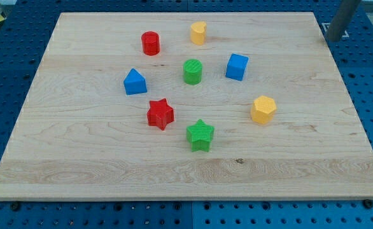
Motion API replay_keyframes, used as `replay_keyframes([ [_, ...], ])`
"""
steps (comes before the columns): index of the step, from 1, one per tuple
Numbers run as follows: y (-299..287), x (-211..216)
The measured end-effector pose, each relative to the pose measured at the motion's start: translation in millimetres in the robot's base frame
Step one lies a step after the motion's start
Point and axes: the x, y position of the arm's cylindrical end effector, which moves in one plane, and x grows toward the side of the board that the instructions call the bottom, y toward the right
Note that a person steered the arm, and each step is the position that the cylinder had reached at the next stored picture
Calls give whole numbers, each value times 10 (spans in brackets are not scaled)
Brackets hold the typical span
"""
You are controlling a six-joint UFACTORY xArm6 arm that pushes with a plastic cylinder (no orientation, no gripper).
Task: Push the red circle to top left
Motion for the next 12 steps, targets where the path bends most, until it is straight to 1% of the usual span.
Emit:
replay_keyframes([
  [1, -476, 0],
  [4, -518, 38],
  [7, -2073, 295],
  [8, -2535, 300],
  [9, -2610, 302],
  [10, -3169, 302],
  [11, -3377, 302],
  [12, -3383, 202],
])
